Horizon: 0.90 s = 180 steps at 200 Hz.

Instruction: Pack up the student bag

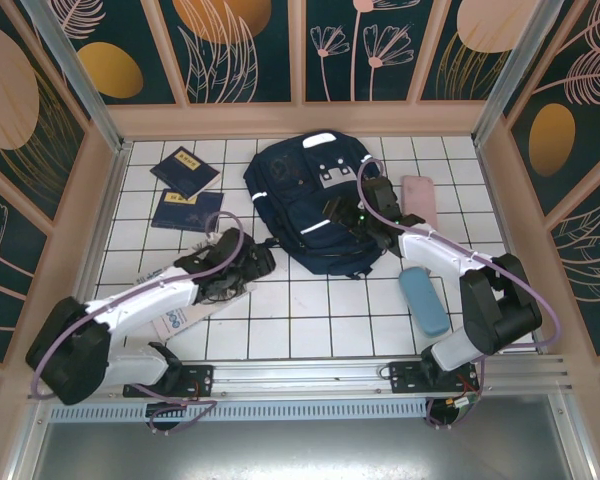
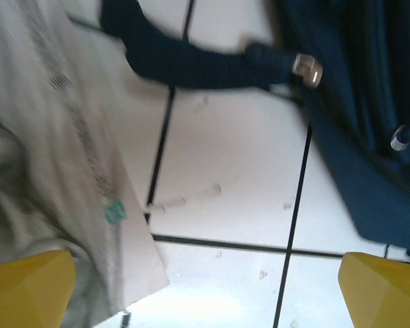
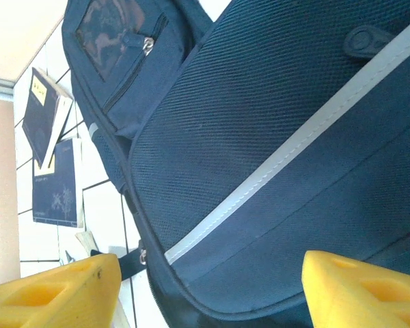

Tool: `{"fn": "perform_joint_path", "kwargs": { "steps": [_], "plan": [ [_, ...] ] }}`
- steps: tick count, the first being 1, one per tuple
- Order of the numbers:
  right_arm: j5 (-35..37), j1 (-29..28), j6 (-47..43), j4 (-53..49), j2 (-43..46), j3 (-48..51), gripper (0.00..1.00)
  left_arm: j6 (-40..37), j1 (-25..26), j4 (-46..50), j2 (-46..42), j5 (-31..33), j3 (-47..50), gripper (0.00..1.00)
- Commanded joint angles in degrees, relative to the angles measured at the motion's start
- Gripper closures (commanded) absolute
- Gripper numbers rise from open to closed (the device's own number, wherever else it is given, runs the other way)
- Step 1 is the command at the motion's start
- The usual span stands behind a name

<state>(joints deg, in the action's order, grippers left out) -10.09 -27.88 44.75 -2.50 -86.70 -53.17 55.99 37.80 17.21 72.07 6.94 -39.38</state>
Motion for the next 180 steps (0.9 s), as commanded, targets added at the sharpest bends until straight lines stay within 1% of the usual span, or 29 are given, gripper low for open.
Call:
{"fn": "perform_joint_path", "kwargs": {
  "steps": [1, 23, 44, 67, 72, 85, 114, 124, 143, 159, 180],
  "plan": [
    [0.4, -1.6, -1.6, -0.6, -0.9, -2.7, 0.29, -3.5, -5.8, 4.8, -2.8, 5.1, -0.4, 0.02],
    [-0.4, -2.8, -1.4, 0.0, -2.5, -3.5, 0.29, -6.8, -11.5, 3.0, -0.7, 5.9, -1.1, 0.02],
    [-0.8, -3.1, -1.5, -0.3, -3.6, -4.5, 0.29, -9.5, -14.5, 0.0, 3.1, 6.4, -3.4, 0.02],
    [-1.2, -3.1, -2.1, 0.4, -3.7, -4.8, 0.28, -12.1, -17.0, -3.4, 8.2, 4.5, -6.2, 0.02],
    [-1.2, -4.2, -2.2, 0.4, -3.6, -4.8, 0.27, -12.6, -17.1, -3.7, 9.5, 4.3, -6.8, 0.02],
    [-1.0, -4.2, -2.7, 0.4, -3.4, -4.8, 0.26, -12.8, -17.1, -4.7, 12.3, 2.9, -7.4, 0.03],
    [-0.1, -4.2, -3.1, 0.4, -2.5, -4.2, 0.2, -13.0, -17.0, -9.1, 16.0, -4.3, -5.1, 0.05],
    [-0.2, -4.2, -3.3, 0.5, -2.4, -4.1, 0.17, -12.7, -16.9, -10.4, 16.1, -6.2, -3.8, 0.06],
    [-0.1, -4.2, -3.8, 0.6, -2.2, -3.7, 0.13, -11.6, -16.0, -11.7, 15.1, -8.0, -1.3, 0.08],
    [0.4, -4.2, -4.3, 0.9, -1.9, -3.4, 0.09, -10.3, -13.1, -11.3, 14.5, -8.8, -0.2, 0.08],
    [0.7, -4.1, -4.5, 0.8, -1.7, -3.2, 0.07, -7.1, -6.4, -10.5, 14.6, -9.1, 2.0, 0.09]
  ]
}}
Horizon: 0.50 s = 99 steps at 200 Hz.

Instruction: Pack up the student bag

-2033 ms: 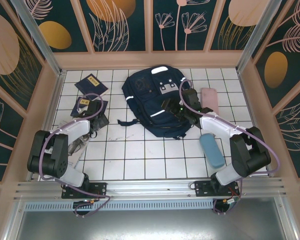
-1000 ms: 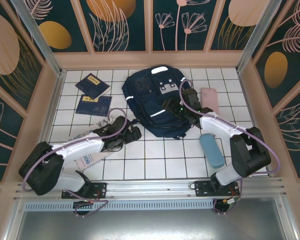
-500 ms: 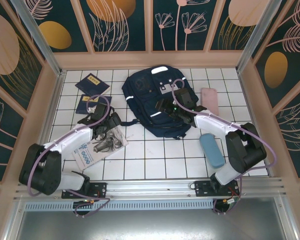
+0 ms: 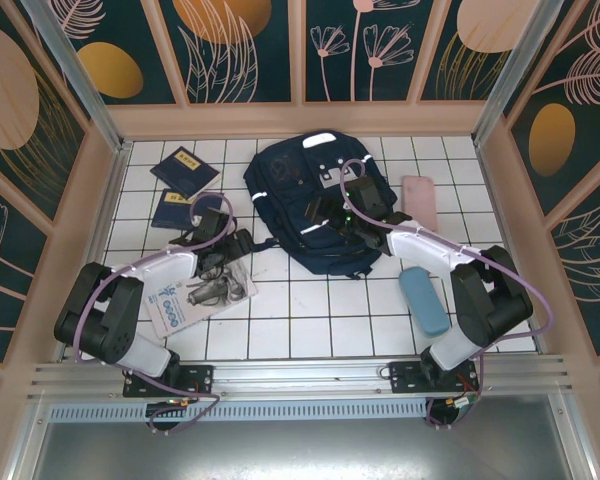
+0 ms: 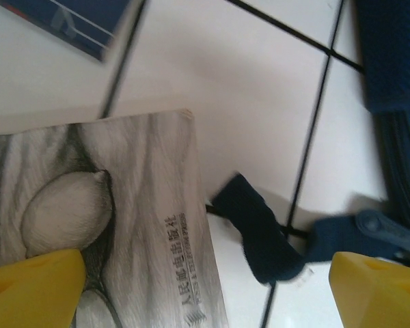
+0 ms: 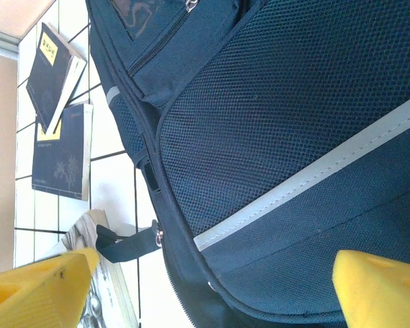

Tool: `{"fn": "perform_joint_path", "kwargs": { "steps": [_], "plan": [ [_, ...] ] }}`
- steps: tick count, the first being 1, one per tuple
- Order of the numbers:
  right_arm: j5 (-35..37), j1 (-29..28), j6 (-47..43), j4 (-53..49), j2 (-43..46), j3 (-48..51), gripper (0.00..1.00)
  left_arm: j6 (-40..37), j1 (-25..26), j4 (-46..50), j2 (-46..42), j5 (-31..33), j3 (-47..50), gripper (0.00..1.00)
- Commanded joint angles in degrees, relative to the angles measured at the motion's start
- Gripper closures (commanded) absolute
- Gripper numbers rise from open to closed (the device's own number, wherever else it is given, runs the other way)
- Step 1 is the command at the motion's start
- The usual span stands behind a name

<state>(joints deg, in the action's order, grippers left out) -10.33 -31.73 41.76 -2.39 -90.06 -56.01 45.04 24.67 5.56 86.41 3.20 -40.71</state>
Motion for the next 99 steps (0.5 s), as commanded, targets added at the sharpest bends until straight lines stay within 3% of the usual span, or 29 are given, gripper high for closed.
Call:
{"fn": "perform_joint_path", "kwargs": {
  "steps": [1, 36, 52, 99],
  "plan": [
    [0.9, -0.3, -1.5, 0.7, 1.7, -0.3, 0.07, 4.0, 7.0, 1.1, 0.2, -5.4, 3.4, 0.09],
    [0.7, -0.3, -1.4, 0.0, 1.9, 0.3, 0.07, 9.0, 13.7, 1.3, -2.5, -6.8, 7.5, 0.1],
    [0.1, -0.3, -1.4, -0.1, 2.1, 0.8, 0.09, 8.7, 14.0, 2.5, -5.0, -6.5, 6.8, 0.09],
    [-3.1, -1.6, -4.6, -0.1, 1.8, 0.8, 0.17, 6.7, 12.5, 12.4, -12.9, 2.3, -0.4, 0.04]
  ]
}}
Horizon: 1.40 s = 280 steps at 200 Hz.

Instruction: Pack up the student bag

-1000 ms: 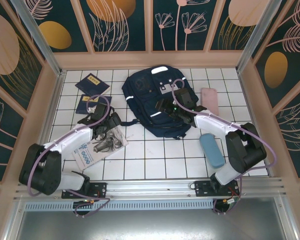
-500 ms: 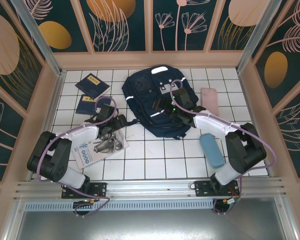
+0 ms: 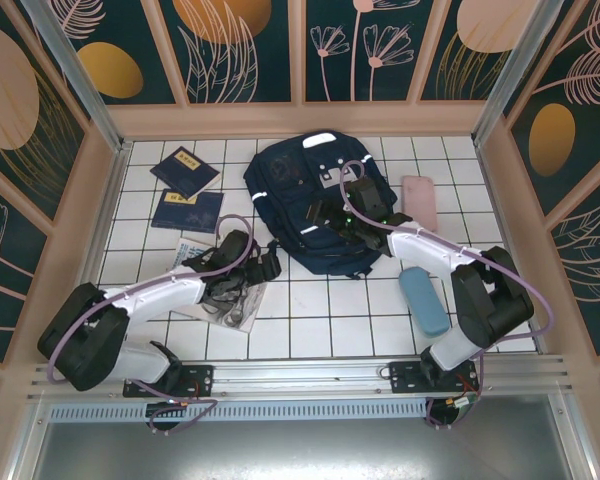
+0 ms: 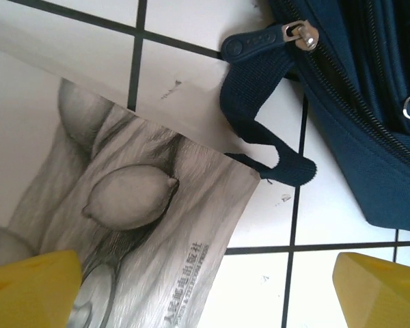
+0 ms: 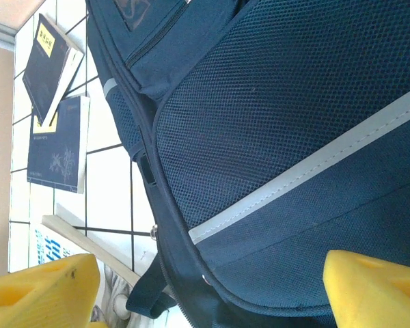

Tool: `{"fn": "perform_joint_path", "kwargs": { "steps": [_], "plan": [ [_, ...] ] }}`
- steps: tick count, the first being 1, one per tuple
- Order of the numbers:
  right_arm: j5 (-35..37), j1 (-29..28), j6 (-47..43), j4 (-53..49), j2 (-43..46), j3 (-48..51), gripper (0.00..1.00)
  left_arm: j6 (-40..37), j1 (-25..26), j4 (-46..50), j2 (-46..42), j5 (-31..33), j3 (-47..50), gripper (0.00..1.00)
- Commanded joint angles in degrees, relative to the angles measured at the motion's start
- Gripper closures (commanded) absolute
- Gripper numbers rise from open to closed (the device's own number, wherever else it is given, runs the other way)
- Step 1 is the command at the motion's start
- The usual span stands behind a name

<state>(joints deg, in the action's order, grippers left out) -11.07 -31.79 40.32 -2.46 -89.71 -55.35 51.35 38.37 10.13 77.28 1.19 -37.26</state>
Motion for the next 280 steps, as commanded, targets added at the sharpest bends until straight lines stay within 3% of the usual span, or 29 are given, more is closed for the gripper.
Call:
{"fn": "perform_joint_path", "kwargs": {
  "steps": [1, 39, 77, 125, 181, 233, 280],
  "plan": [
    [-2.5, -1.6, -3.3, -0.1, 1.4, 0.1, 0.17, 0.4, -1.3, 8.1, -3.9, 4.5, -3.9, 0.04],
    [-4.6, -8.3, -9.3, -1.8, -4.8, -6.4, 0.28, 4.8, -9.5, 12.2, -11.3, 3.6, 2.0, 0.03],
    [-8.1, -14.7, -11.1, -2.2, -14.6, -15.3, 0.41, 9.8, -10.8, 18.0, -18.9, 5.6, 4.9, 0.01],
    [-10.8, -17.5, -11.1, -7.5, -27.2, -26.0, 0.64, 15.6, -11.0, 23.5, -24.1, 3.9, 10.1, 0.02],
    [-9.3, -18.2, -12.9, -10.8, -32.0, -27.8, 0.65, 17.8, -10.9, 27.6, -22.0, 0.8, 10.8, 0.02],
    [-8.1, -18.2, -16.0, -13.5, -34.7, -27.1, 0.57, 21.4, -10.9, 27.6, -20.3, -0.8, 11.6, 0.02],
    [-3.9, -18.1, -17.4, -15.8, -36.5, -27.0, 0.51, 24.0, -10.9, 33.6, -23.5, 0.2, 9.0, 0.04]
  ]
}}
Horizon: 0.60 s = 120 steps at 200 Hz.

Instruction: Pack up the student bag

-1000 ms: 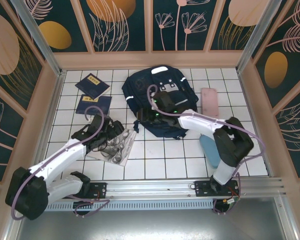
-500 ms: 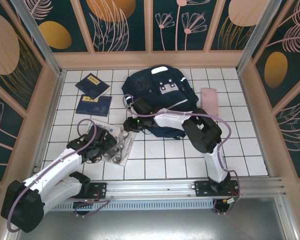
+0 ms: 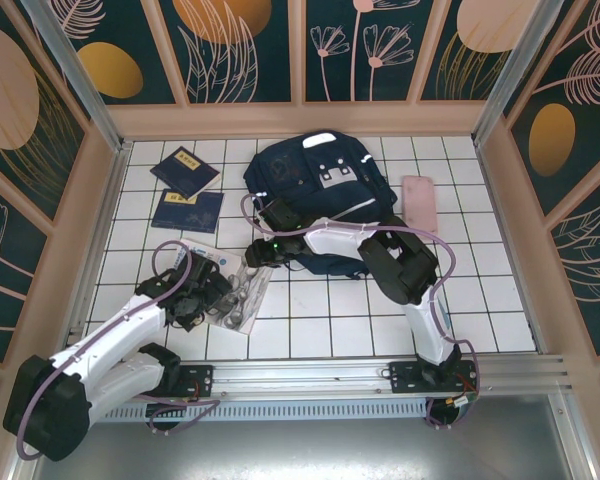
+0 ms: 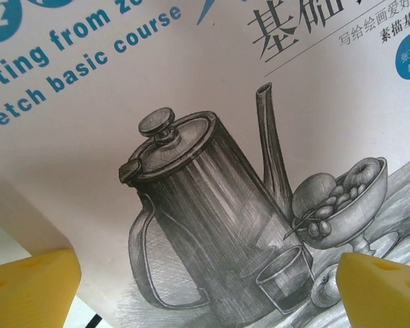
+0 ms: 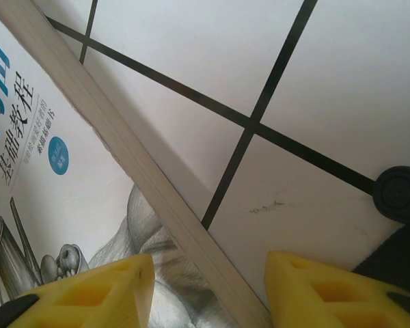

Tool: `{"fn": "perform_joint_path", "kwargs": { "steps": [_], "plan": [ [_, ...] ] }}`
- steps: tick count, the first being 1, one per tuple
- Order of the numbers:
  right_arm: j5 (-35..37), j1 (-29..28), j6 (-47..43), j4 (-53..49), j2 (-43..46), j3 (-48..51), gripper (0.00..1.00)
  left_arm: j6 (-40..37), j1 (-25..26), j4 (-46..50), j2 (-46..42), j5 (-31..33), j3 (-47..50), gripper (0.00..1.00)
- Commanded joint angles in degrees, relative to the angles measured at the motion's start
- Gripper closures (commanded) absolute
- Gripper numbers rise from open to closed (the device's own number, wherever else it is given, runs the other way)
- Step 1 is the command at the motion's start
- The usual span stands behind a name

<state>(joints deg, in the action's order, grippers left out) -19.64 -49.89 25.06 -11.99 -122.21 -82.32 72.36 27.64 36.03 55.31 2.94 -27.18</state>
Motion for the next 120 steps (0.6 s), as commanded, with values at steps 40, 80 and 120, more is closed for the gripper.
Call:
{"fn": "perform_joint_path", "kwargs": {
  "steps": [40, 80, 120],
  "plan": [
    [4.7, 0.4, -1.5, -6.0, -4.4, -0.1, 0.5, 5.3, -0.2, 6.2, -3.1, -4.4, 1.0, 0.03],
    [3.8, 0.6, -1.4, -5.5, -4.8, 0.1, 0.5, 6.1, -0.2, -0.7, -2.7, -5.8, 3.8, 0.05],
    [2.9, 0.7, -1.2, -5.5, -4.9, 1.0, 0.5, 4.9, -0.2, -6.4, 0.0, -7.0, 4.4, 0.07]
  ]
}}
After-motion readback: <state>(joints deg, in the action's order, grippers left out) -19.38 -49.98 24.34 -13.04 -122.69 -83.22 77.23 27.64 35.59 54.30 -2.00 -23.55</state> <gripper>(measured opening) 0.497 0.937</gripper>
